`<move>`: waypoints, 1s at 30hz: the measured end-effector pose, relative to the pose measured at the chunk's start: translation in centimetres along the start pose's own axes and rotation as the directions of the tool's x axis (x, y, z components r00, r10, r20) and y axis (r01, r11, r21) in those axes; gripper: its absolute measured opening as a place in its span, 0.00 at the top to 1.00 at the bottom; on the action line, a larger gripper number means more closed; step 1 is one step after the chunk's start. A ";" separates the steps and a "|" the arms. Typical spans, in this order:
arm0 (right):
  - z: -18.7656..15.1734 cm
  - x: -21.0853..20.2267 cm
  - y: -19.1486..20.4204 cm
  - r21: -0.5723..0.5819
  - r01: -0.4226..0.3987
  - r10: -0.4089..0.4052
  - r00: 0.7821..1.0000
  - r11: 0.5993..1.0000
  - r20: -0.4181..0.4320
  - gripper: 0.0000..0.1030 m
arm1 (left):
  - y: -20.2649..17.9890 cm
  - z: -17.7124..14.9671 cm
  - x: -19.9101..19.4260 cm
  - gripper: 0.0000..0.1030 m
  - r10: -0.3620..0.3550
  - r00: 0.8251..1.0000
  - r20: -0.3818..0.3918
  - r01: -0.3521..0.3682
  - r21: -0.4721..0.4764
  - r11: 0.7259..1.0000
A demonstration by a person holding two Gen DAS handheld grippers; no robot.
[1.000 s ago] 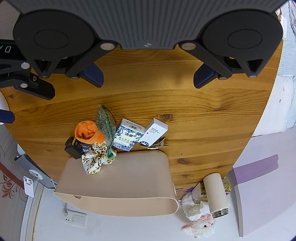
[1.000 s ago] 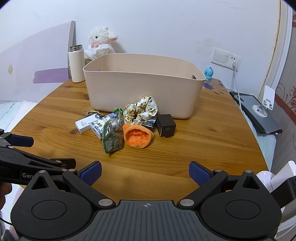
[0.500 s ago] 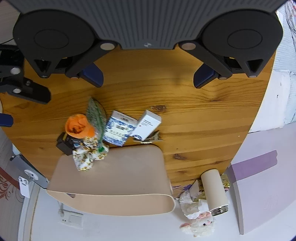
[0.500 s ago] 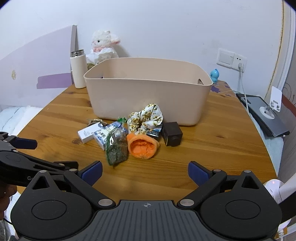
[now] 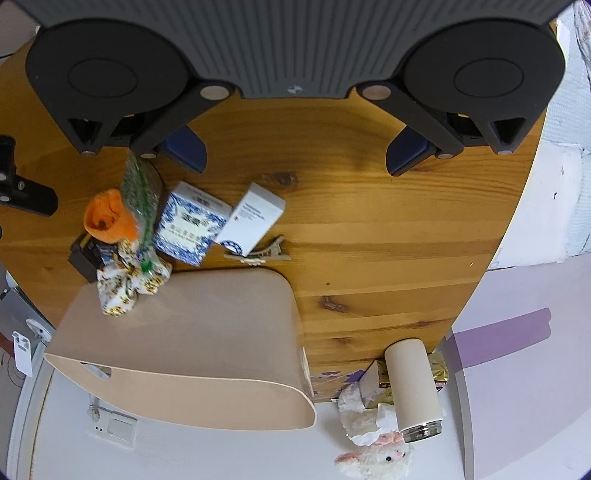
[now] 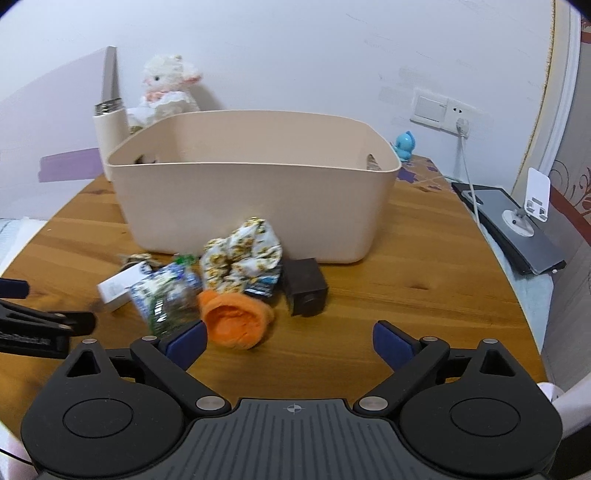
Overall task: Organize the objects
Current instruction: 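Move both tools toward the pile of items in front of the basket, then grasp the white medicine box with the left tool while the right tool grasps the black box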
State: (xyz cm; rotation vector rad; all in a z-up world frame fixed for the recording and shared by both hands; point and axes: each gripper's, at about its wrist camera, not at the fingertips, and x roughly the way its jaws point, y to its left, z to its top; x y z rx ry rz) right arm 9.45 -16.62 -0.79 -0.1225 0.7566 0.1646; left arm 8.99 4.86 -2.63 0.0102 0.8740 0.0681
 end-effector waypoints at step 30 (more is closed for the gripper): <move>2.1 8.8 -0.4 -0.130 -0.007 0.002 0.999 0.992 -0.038 0.59 | 0.3 2.7 6.4 0.28 -0.171 0.984 0.049 0.162 0.148 0.976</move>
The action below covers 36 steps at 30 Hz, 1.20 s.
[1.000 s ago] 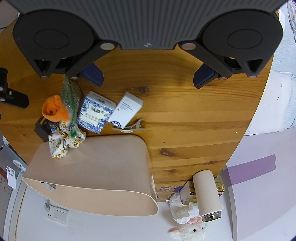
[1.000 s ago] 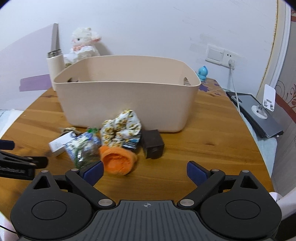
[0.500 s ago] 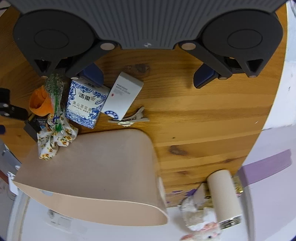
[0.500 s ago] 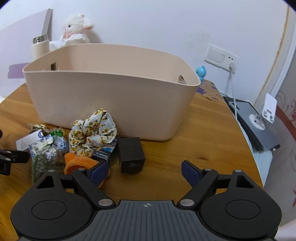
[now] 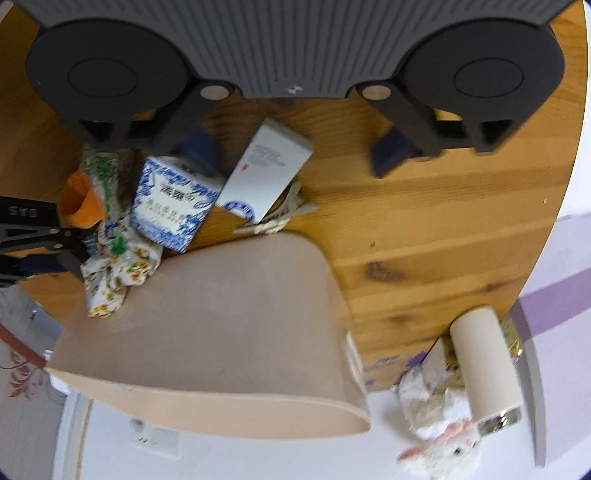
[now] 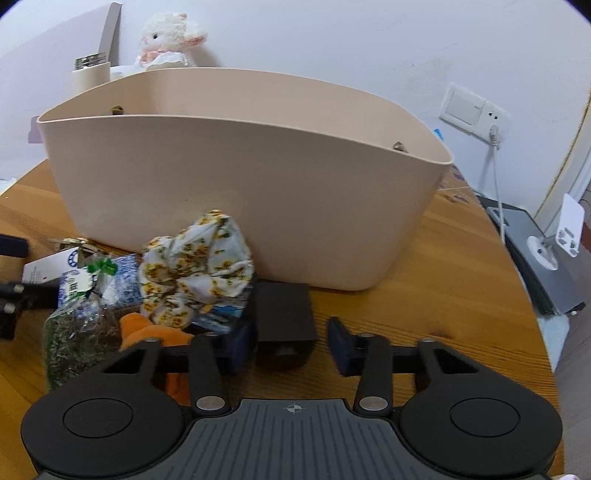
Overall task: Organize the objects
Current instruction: 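Grasp the white medicine box with the left tool while the right tool grasps the black box, then lift both boxes over the basket and open both tools to drop them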
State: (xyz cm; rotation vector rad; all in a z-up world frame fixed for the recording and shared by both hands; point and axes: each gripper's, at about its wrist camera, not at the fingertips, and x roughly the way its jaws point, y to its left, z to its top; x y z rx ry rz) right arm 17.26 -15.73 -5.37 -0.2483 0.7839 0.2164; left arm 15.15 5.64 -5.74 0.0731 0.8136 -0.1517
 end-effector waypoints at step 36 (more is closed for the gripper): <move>5.2 -12.6 -2.4 0.074 0.067 -0.089 0.929 0.995 0.358 0.72 | -1.7 8.1 -13.2 0.69 0.012 0.945 0.327 -0.014 0.002 1.000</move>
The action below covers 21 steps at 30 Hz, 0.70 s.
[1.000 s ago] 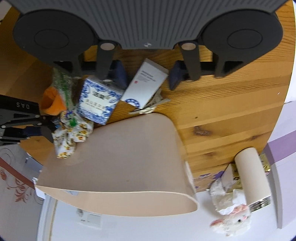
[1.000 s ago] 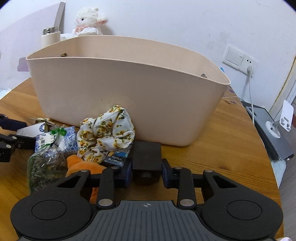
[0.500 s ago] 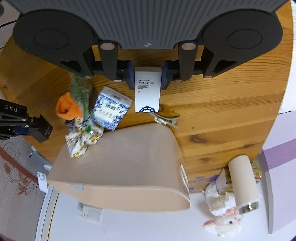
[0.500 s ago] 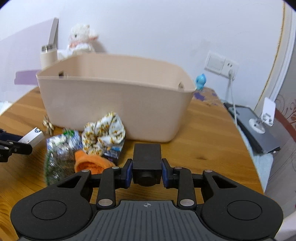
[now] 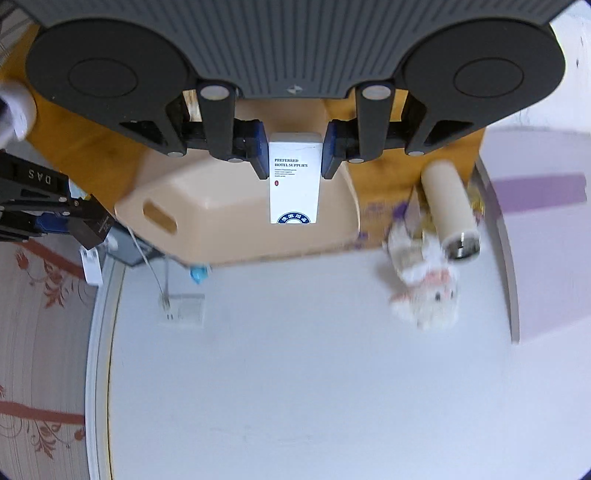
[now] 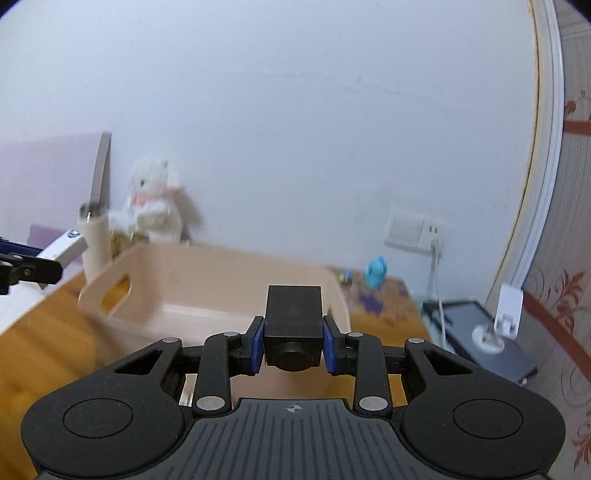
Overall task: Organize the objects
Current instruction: 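Lift both boxes over the basket and open both tools to drop them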
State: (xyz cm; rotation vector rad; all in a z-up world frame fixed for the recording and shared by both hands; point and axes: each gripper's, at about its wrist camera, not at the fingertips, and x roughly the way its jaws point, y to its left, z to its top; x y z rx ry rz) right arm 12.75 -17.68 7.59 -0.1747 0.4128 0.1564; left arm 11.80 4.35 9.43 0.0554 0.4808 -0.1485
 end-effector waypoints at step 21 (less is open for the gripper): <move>0.3 12.4 2.2 -0.048 -0.026 0.015 0.978 0.999 -0.207 0.72 | -2.7 0.5 16.7 0.68 0.078 0.957 -0.278 -0.067 0.050 0.997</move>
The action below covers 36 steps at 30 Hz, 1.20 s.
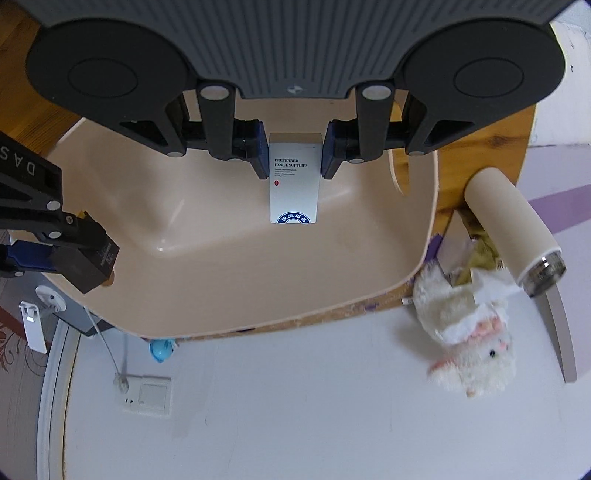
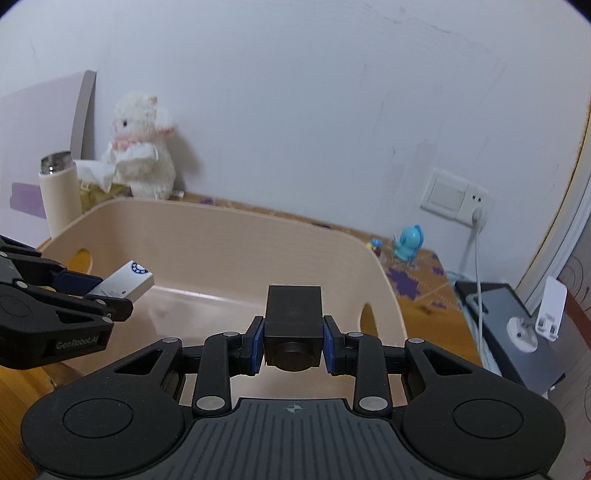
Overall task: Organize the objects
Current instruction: 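Lift both boxes over the basket and open both tools to drop them, then grasp the green-tied herb bag with the left tool while the right tool grasps the orange cloth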
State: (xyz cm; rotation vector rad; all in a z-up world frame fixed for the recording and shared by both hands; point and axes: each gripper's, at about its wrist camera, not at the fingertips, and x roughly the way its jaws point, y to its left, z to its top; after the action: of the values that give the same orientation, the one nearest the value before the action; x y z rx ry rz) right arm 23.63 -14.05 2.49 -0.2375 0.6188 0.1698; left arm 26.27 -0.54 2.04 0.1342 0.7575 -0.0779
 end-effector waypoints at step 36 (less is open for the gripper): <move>-9.6 -10.8 1.1 -0.036 -0.020 0.019 0.999 0.999 -0.040 0.26 | -2.4 -10.1 -12.2 0.11 -0.087 0.996 0.032 0.087 -0.001 0.996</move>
State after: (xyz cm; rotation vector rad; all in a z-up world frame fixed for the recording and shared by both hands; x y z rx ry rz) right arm 9.45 -16.50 1.10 -0.2706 0.6578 0.1957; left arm 10.27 -1.17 2.96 0.0970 0.7311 -0.1616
